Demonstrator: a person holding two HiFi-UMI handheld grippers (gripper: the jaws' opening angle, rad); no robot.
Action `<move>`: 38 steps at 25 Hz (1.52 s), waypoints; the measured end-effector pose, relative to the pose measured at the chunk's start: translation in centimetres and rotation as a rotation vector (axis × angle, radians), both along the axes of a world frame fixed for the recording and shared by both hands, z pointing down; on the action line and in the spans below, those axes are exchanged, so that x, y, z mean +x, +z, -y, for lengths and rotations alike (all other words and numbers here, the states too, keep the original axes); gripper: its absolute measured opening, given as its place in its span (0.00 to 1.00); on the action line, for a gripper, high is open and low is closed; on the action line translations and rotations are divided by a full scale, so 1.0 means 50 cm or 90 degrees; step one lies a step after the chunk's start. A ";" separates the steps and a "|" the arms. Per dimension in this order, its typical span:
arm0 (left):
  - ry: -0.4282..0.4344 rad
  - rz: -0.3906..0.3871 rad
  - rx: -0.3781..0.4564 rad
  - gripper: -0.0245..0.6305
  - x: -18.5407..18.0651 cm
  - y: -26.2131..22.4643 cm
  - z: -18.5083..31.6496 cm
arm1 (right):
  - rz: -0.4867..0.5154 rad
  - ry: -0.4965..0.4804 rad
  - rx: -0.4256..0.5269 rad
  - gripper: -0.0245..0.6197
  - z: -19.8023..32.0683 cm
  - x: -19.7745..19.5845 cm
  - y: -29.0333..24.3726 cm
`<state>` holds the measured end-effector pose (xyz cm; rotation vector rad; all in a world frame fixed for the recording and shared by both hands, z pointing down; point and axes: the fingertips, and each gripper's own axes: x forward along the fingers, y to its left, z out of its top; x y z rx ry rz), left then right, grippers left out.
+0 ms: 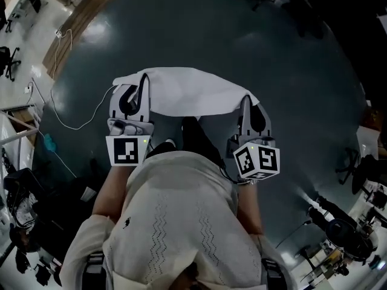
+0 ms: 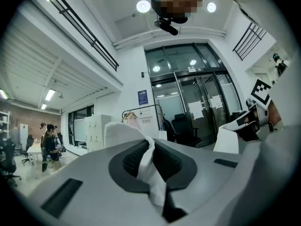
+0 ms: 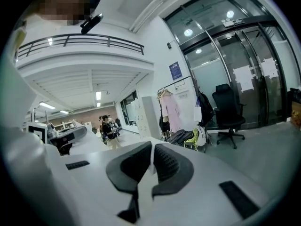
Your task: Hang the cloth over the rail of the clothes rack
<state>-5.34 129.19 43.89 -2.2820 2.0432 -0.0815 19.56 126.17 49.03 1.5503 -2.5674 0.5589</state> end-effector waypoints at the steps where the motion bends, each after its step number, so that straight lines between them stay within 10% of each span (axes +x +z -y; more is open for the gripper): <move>1: -0.001 0.006 0.002 0.07 0.011 -0.007 0.041 | 0.010 0.002 0.000 0.07 0.040 0.011 -0.008; 13: -0.045 -0.006 0.025 0.07 0.060 -0.041 0.357 | 0.041 -0.026 0.002 0.07 0.375 0.053 -0.028; 38: 0.085 -0.033 0.024 0.07 -0.294 -0.054 1.180 | 0.010 0.077 -0.018 0.07 1.116 -0.278 -0.061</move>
